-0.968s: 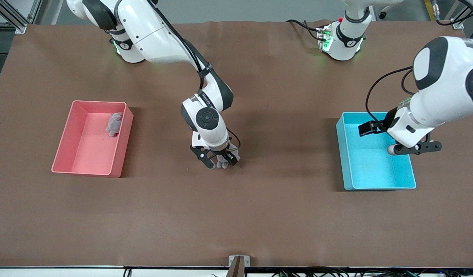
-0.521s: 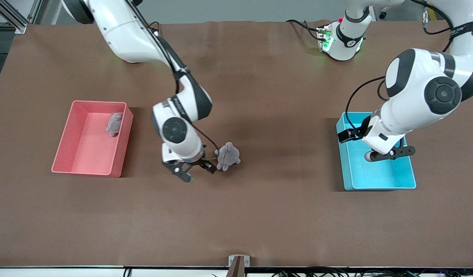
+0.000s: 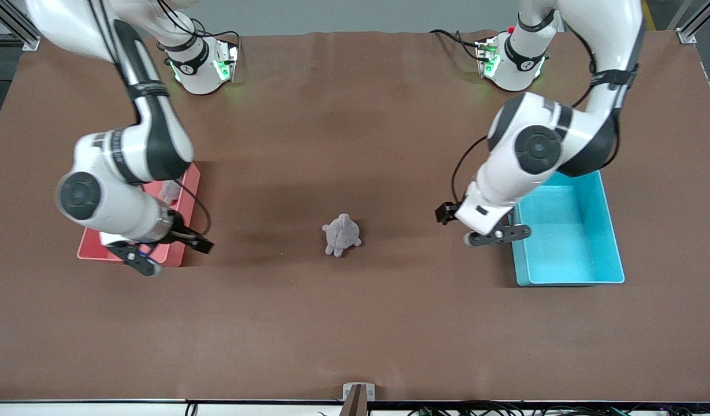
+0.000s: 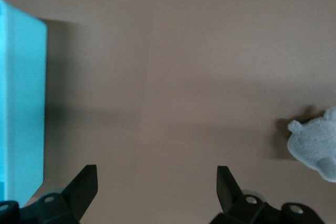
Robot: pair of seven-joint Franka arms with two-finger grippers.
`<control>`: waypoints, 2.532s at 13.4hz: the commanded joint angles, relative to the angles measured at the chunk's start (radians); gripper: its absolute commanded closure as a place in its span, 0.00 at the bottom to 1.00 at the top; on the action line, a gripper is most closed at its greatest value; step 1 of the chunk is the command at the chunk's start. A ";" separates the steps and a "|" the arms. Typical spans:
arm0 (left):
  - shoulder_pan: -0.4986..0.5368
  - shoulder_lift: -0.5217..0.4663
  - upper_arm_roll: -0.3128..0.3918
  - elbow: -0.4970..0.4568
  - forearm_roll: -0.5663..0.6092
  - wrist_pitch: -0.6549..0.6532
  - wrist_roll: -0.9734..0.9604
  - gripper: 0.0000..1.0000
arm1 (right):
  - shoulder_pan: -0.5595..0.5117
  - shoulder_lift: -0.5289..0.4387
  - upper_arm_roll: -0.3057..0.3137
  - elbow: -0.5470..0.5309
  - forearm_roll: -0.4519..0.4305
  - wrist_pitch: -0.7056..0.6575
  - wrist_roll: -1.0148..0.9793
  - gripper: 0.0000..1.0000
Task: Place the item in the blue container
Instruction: 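Grasp the plush with the left gripper while the right gripper reaches the box, then lift the plush with the left gripper while the right gripper grasps another plush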
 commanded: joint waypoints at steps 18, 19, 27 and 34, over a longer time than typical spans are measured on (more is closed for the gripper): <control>-0.342 0.426 0.006 0.161 0.063 0.617 0.029 0.00 | -0.272 -0.150 0.025 -0.608 0.163 0.287 -0.275 0.00; -0.348 0.434 0.015 0.161 0.063 0.617 0.027 0.00 | -0.271 -0.142 0.025 -0.610 0.164 0.293 -0.275 0.00; -0.410 0.460 0.124 0.164 0.063 0.620 0.026 0.00 | -0.250 -0.070 0.029 -0.610 0.224 0.293 -0.275 0.00; -0.410 0.489 0.123 0.207 0.058 0.620 0.001 0.11 | -0.246 -0.048 0.027 -0.608 0.224 0.287 -0.280 0.00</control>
